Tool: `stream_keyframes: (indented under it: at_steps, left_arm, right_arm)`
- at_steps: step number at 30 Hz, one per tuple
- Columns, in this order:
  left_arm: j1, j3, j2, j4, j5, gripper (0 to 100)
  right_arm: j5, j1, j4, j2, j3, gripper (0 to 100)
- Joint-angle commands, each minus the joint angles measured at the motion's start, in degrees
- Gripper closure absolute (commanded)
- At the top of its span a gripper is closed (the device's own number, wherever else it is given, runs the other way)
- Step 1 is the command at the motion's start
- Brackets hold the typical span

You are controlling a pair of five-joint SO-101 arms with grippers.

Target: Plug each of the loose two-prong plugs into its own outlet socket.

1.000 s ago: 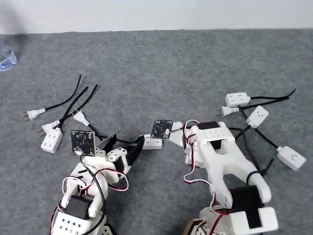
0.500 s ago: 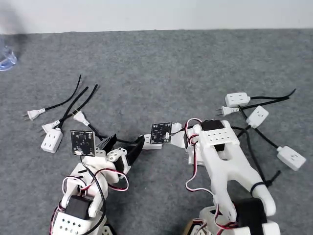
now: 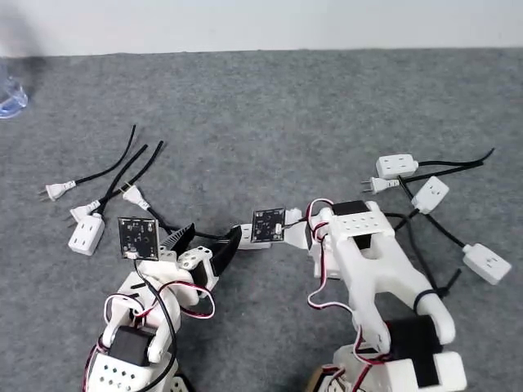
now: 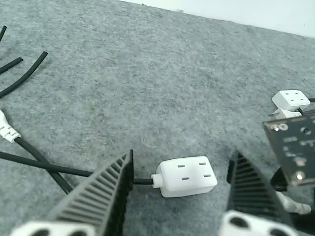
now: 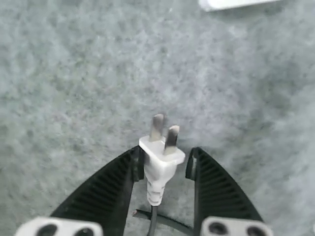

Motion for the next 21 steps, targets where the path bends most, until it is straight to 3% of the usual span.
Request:
stream_keyframes:
  at_steps: [1,21]
  left_arm:
    - [0.62,-0.66,-0.35,0.0,0.0,71]
    - [0.62,-0.66,-0.35,0.0,0.0,71]
  right_arm:
    - [0.7,1.63,-1.71,-0.92,-2.99,84.6]
    - [0.53,1.71,-0.4,-7.69,-2.73,84.6]
